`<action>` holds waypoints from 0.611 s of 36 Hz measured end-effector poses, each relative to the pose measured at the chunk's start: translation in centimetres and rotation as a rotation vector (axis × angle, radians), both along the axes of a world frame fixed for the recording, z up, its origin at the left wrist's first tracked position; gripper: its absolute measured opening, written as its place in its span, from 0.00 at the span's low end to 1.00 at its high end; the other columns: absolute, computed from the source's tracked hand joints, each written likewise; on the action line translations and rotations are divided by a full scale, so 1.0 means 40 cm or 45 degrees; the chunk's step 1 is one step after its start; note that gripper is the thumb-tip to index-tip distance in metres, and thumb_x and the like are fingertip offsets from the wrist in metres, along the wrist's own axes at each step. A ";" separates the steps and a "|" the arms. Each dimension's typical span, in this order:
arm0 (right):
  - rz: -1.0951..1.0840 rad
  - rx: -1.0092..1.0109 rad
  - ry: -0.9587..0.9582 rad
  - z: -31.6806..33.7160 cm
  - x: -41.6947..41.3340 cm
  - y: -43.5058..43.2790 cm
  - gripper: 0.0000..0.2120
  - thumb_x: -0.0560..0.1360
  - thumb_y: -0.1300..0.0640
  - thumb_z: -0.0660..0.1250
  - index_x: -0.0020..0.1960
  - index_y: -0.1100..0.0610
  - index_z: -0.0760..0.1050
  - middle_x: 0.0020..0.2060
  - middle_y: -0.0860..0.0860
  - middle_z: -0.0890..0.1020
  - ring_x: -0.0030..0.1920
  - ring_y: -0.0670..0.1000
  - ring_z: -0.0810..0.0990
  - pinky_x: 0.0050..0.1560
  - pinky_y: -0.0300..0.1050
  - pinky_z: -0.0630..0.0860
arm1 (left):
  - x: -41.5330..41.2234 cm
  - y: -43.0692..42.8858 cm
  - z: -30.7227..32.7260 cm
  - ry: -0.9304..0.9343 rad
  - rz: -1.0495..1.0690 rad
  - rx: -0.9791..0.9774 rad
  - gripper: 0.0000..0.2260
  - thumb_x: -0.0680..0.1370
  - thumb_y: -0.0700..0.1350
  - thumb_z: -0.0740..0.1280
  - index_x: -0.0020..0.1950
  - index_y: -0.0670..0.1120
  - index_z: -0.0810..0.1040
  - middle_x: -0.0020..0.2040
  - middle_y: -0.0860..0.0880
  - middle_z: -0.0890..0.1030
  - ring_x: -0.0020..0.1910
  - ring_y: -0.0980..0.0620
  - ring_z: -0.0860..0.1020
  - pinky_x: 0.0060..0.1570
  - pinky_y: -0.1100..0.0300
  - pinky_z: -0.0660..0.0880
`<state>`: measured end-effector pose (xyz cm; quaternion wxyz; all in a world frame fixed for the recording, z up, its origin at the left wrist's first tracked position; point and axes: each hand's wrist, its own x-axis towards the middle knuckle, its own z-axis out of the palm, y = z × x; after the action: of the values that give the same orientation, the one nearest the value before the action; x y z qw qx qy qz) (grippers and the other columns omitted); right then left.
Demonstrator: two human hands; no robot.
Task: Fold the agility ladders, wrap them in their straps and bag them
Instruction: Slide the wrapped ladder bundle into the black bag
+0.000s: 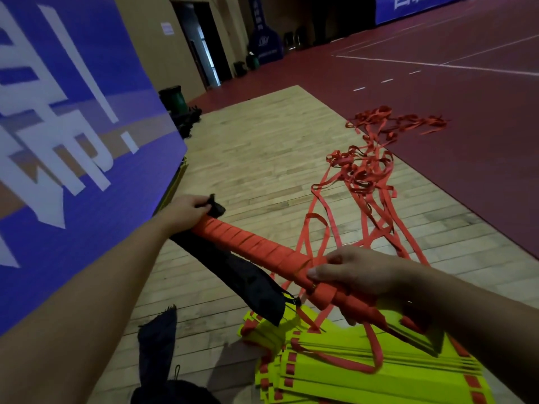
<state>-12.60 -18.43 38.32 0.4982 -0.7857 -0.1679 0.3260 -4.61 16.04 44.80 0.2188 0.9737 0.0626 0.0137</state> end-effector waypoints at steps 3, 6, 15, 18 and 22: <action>-0.030 0.017 0.058 0.000 -0.004 0.009 0.21 0.80 0.45 0.68 0.57 0.64 0.79 0.36 0.56 0.85 0.34 0.56 0.85 0.35 0.46 0.81 | -0.031 -0.094 0.013 -0.026 -0.074 -0.298 0.10 0.84 0.43 0.61 0.60 0.45 0.81 0.52 0.52 0.84 0.53 0.57 0.81 0.46 0.72 0.69; -0.102 0.044 0.073 -0.005 -0.010 0.023 0.21 0.79 0.45 0.68 0.56 0.64 0.80 0.43 0.62 0.86 0.39 0.62 0.85 0.37 0.49 0.82 | -0.073 -0.186 0.008 -0.028 -0.109 -0.864 0.08 0.83 0.38 0.62 0.53 0.44 0.81 0.40 0.54 0.85 0.39 0.60 0.83 0.43 0.68 0.77; -0.630 0.277 0.313 -0.002 -0.009 0.065 0.21 0.79 0.55 0.69 0.57 0.74 0.73 0.32 0.66 0.82 0.26 0.60 0.82 0.26 0.49 0.80 | -0.194 -0.346 -0.076 0.298 -0.096 -1.388 0.07 0.82 0.39 0.63 0.53 0.44 0.81 0.48 0.42 0.84 0.48 0.45 0.83 0.58 0.48 0.77; -0.781 0.225 0.328 -0.012 0.003 0.058 0.16 0.80 0.60 0.67 0.56 0.73 0.70 0.26 0.64 0.80 0.22 0.59 0.81 0.20 0.46 0.76 | -0.219 -0.377 -0.064 0.346 -0.229 -1.509 0.09 0.82 0.39 0.62 0.55 0.41 0.81 0.51 0.39 0.84 0.49 0.43 0.83 0.57 0.47 0.78; -0.875 0.135 0.317 -0.035 0.028 0.050 0.14 0.82 0.64 0.61 0.65 0.71 0.72 0.30 0.59 0.77 0.15 0.47 0.74 0.16 0.38 0.70 | -0.234 -0.416 -0.066 0.363 -0.251 -1.521 0.11 0.82 0.36 0.60 0.60 0.36 0.78 0.51 0.36 0.82 0.49 0.41 0.82 0.53 0.49 0.80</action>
<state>-11.46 -16.43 36.94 0.6353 -0.7236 0.1511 0.2236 -13.98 -0.60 42.16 0.7156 0.6765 -0.0019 -0.1741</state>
